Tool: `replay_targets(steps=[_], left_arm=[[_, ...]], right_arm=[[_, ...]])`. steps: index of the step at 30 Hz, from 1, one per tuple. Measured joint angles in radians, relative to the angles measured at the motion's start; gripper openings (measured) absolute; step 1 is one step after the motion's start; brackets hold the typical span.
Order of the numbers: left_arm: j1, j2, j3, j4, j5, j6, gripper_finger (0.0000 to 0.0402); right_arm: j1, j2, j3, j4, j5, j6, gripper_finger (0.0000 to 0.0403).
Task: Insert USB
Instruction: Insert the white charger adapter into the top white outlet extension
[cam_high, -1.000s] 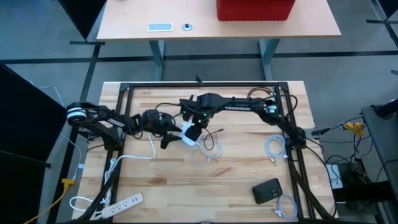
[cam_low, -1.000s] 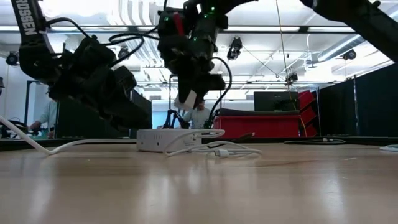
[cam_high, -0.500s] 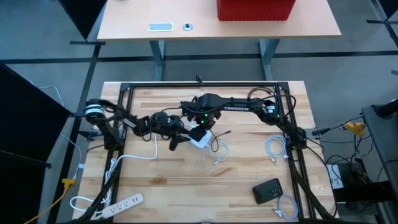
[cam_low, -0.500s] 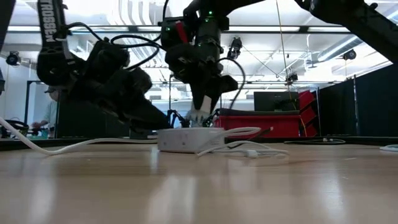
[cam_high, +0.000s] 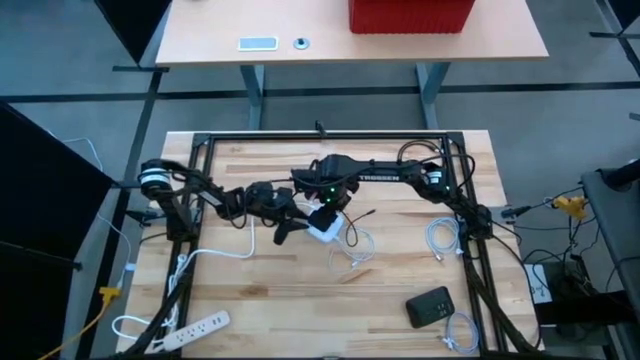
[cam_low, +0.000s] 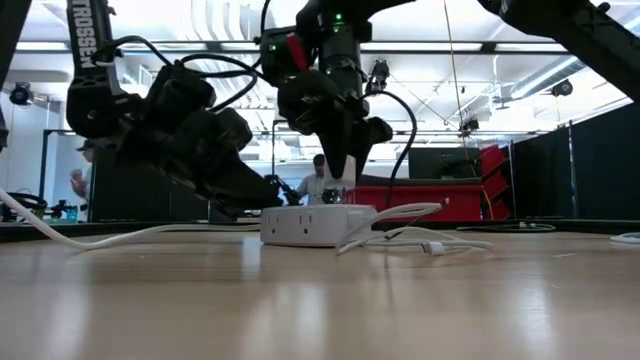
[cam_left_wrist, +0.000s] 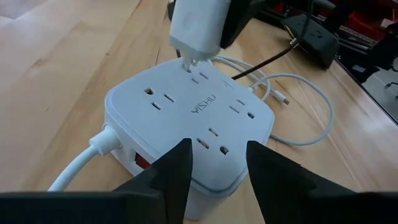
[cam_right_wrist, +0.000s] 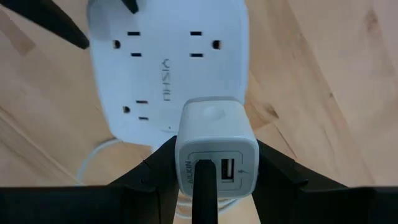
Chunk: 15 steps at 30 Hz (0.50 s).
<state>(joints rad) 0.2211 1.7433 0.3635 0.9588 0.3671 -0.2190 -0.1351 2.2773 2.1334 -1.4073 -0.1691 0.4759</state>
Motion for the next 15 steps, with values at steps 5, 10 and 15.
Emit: replay_targets(steps=[5, 10, 15], left_arm=[[0.000, -0.006, -0.013, 0.003, -0.001, -0.002, 0.0135], [-0.002, -0.007, -0.013, 0.003, -0.008, -0.024, 0.0132], [-0.003, -0.006, -0.014, 0.005, -0.009, -0.040, 0.0135]], right_arm=[[0.010, -0.008, -0.002, 0.009, 0.012, 0.022, 0.0142], [0.027, -0.005, -0.014, 0.026, 0.011, 0.038, 0.0142], [0.035, -0.003, -0.032, 0.039, 0.012, 0.056, 0.0142]])
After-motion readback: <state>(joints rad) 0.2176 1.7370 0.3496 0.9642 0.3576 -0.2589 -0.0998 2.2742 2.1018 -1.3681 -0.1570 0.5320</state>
